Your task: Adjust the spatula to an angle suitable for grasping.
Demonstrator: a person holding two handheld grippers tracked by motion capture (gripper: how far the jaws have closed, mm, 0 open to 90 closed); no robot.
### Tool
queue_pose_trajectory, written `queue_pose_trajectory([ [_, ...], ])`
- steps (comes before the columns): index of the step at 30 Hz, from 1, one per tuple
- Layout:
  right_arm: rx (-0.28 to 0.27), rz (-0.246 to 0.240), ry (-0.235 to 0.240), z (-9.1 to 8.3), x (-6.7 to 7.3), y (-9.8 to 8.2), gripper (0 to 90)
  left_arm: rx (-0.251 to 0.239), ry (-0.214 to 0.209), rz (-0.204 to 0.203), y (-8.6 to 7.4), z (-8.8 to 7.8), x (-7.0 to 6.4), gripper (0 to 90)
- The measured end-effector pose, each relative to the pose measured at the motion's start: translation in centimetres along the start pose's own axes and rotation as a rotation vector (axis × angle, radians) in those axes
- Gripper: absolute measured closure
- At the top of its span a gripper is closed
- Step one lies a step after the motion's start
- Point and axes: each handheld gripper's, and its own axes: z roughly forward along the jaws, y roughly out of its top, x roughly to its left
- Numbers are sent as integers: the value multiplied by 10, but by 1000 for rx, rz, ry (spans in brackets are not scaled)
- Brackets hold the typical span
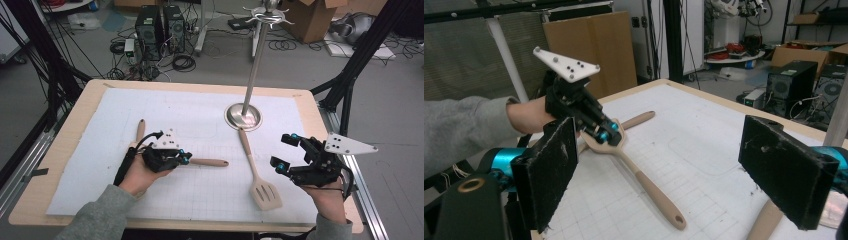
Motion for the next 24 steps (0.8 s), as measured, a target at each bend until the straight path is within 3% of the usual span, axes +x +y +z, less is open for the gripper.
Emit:
queue_pose_trajectory([
  [5,-8,-5,4,0,0,1,148,-39,-21,-28,-2,9,-17,897],
  [10,-11,-6,11,0,1,2,148,-91,5,-81,-4,17,-21,897],
  [17,-8,-1,13,1,0,2,149,-38,47,-56,-4,36,-23,897],
  [24,-22,-1,12,-2,0,2,148,17,43,-25,1,40,-23,896],
])
